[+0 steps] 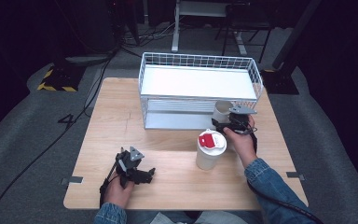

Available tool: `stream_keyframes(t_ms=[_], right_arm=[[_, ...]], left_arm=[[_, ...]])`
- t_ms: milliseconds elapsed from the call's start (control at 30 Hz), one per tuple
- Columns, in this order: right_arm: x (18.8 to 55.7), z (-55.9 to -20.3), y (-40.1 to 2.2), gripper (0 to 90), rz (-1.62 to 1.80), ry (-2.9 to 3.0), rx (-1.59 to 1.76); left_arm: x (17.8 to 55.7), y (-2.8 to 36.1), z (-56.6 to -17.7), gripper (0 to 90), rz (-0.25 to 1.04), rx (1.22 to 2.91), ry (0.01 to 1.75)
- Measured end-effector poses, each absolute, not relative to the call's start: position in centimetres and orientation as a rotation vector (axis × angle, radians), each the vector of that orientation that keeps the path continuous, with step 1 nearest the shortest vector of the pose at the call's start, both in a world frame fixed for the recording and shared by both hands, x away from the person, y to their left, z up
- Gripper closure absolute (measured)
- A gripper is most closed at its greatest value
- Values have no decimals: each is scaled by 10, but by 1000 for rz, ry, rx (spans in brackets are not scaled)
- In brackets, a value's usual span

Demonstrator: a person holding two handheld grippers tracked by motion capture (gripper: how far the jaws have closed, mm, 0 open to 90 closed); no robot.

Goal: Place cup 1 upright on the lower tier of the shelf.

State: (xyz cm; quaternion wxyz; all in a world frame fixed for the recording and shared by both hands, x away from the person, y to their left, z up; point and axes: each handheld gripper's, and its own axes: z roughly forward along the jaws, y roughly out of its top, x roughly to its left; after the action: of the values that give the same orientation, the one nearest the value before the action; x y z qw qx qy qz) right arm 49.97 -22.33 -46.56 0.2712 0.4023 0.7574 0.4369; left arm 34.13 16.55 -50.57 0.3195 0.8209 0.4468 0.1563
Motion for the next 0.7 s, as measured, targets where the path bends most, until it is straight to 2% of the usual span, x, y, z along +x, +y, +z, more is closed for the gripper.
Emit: stream_keyframes(t_ms=[700], right_arm=[[470, -456, -239, 59, 1248, 2009, 1101]], left_arm=[[341, 165, -506, 0, 411, 2157, 1176]])
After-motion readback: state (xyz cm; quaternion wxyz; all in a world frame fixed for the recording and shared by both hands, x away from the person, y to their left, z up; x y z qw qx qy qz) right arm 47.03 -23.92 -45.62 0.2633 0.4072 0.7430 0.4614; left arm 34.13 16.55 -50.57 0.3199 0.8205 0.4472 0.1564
